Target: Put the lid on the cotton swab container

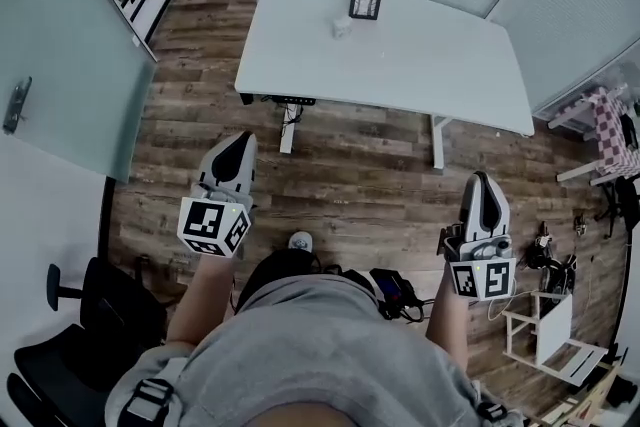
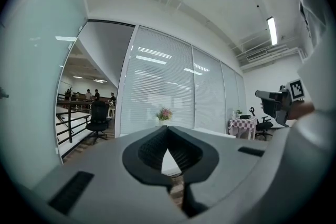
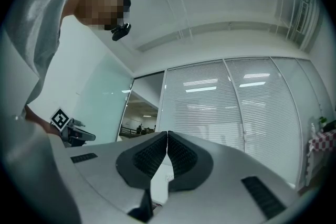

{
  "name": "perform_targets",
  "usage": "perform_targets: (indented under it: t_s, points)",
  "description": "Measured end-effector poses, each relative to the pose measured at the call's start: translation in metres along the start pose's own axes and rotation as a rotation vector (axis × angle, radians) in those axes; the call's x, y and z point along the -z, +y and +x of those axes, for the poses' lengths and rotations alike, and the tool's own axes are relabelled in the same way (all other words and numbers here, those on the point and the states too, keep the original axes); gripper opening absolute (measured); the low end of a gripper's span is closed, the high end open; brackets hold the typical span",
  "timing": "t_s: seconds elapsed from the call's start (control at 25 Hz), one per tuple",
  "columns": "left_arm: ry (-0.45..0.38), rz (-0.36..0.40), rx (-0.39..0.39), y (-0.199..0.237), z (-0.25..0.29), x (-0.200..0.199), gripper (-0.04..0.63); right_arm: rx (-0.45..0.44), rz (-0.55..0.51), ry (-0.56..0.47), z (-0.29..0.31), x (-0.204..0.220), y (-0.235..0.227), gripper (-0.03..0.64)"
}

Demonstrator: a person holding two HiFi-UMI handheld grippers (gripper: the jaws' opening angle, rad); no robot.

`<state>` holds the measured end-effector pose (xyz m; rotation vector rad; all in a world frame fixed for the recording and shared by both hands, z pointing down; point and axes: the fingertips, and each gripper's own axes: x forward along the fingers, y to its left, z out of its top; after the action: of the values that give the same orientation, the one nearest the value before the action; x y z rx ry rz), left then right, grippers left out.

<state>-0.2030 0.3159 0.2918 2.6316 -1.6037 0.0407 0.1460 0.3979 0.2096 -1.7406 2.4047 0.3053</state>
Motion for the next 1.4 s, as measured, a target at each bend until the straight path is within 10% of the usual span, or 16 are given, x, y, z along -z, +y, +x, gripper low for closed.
perform_targets:
  t_s: [1.4]
  points:
    - [0.042,-0.02,-0.08,0.093,0.082,0.012,0.006,-0.064,0.055,0.026,0.141,0.052,0.0,0.026]
